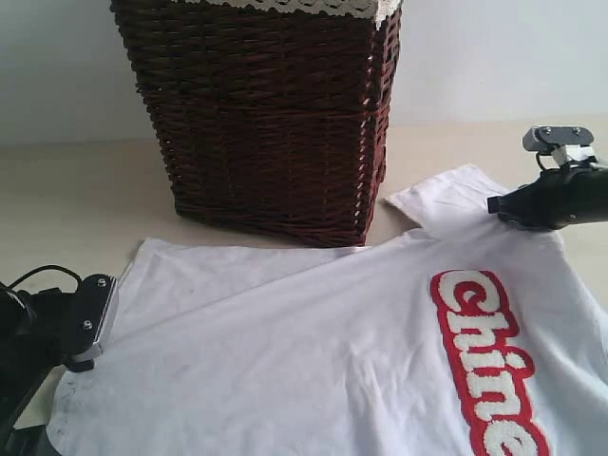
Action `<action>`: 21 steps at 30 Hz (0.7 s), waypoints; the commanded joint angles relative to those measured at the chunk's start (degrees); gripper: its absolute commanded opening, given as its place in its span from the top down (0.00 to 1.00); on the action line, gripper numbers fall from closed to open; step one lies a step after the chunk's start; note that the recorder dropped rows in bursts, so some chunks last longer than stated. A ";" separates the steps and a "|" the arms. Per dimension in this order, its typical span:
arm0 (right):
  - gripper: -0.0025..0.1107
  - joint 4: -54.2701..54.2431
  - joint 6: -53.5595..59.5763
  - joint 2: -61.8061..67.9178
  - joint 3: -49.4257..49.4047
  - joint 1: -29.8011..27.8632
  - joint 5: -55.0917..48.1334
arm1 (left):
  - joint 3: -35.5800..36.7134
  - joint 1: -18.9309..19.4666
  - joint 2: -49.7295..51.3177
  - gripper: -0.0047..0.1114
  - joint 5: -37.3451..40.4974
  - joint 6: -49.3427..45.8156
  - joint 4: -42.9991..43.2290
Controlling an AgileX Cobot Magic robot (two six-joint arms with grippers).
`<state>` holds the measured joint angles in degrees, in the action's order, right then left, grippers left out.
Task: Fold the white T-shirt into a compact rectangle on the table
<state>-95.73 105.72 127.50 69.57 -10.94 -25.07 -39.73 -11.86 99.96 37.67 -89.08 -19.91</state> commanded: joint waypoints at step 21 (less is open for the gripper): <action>0.98 21.52 -2.34 -28.89 -21.66 0.10 7.85 | 1.22 -0.12 2.00 0.10 1.00 0.87 1.06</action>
<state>-75.13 103.67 101.16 50.88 -10.68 -17.90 -39.73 -11.86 99.96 37.67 -89.08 -19.91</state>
